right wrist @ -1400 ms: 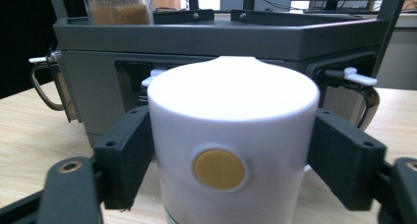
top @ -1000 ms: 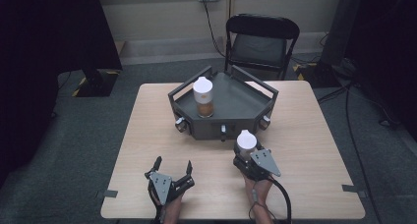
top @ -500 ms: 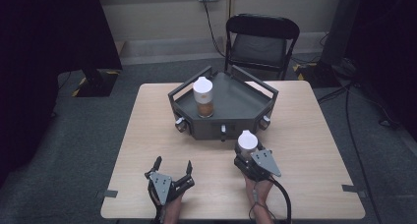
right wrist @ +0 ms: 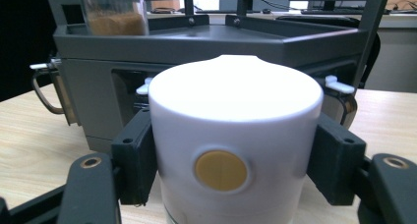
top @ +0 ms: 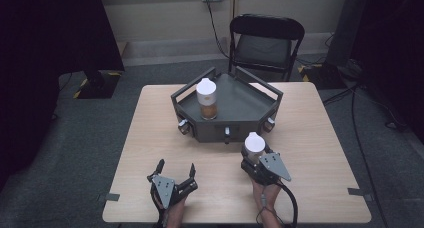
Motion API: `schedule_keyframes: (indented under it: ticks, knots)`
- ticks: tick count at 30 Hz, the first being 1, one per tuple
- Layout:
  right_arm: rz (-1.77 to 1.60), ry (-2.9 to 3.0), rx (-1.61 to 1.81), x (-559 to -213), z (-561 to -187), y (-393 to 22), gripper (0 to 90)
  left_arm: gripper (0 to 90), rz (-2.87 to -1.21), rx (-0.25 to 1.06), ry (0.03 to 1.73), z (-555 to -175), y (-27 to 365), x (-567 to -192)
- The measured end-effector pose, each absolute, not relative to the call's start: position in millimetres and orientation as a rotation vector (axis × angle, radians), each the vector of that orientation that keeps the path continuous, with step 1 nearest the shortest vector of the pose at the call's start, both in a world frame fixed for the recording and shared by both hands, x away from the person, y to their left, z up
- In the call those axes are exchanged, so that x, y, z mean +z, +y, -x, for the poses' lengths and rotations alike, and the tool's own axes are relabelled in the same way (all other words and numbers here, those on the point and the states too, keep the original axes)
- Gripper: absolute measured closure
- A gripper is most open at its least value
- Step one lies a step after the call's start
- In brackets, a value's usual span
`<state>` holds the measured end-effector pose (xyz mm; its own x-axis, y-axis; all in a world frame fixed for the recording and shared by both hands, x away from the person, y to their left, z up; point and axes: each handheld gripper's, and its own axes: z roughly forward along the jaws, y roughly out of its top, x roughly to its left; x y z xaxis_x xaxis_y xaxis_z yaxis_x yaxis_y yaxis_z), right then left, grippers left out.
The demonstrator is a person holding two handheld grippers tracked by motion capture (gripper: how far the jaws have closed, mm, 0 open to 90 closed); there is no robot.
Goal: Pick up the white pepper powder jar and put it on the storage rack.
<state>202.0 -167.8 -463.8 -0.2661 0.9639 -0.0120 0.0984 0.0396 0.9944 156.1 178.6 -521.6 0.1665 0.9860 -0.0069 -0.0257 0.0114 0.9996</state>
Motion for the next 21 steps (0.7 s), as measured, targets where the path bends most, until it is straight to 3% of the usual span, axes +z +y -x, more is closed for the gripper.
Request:
schedule_keyframes:
  ticks: [21]
  knots:
    - [-1.113, 1.552, 1.378, -433.8, -198.8, -187.9, 30.1, 0.3, -1.257, 1.095, 1.073, -155.9, 178.0, -521.6]
